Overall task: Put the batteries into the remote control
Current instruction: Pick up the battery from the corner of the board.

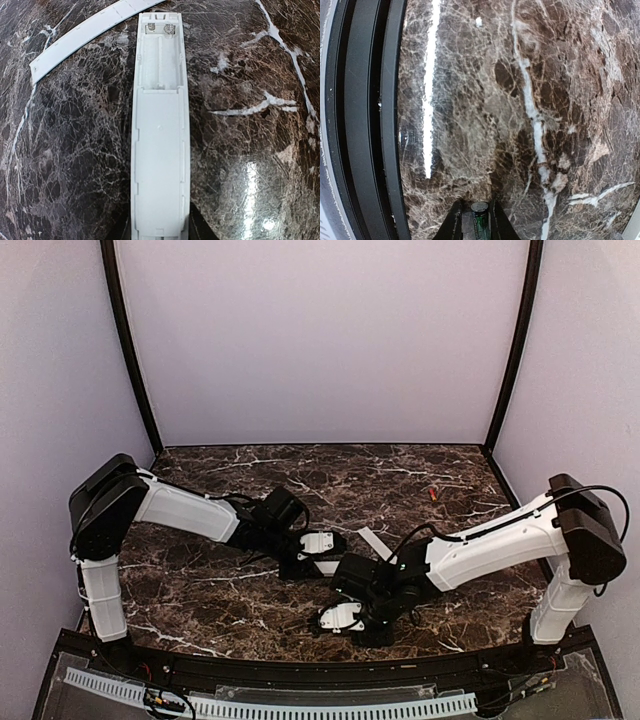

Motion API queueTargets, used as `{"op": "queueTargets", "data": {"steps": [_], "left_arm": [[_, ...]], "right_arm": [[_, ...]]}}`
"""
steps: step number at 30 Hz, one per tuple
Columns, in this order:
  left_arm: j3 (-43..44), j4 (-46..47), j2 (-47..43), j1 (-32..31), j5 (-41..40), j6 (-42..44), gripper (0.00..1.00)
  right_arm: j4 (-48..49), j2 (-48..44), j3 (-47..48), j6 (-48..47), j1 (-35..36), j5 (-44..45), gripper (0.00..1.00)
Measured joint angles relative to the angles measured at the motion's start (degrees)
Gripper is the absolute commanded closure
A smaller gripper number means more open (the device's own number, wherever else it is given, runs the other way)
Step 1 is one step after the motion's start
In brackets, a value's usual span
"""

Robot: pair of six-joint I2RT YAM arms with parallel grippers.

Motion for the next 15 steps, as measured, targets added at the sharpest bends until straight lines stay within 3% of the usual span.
{"op": "queueTargets", "data": {"steps": [5, 10, 15], "left_arm": [[0.2, -0.4, 0.1, 0.0, 0.0, 0.0, 0.80], [0.3, -0.5, 0.2, 0.1, 0.3, 0.0, 0.78], [0.8, -1.1, 0.3, 0.1, 0.3, 0.0, 0.62]], "right_arm": [[-0.7, 0.0, 0.2, 0.1, -0.3, 0.0, 0.99], [-2.0, 0.0, 0.6, 0.3, -0.6, 0.0, 1.00], [-2.7, -0.1, 0.8, 1.2, -0.7, -0.1, 1.00]]}}
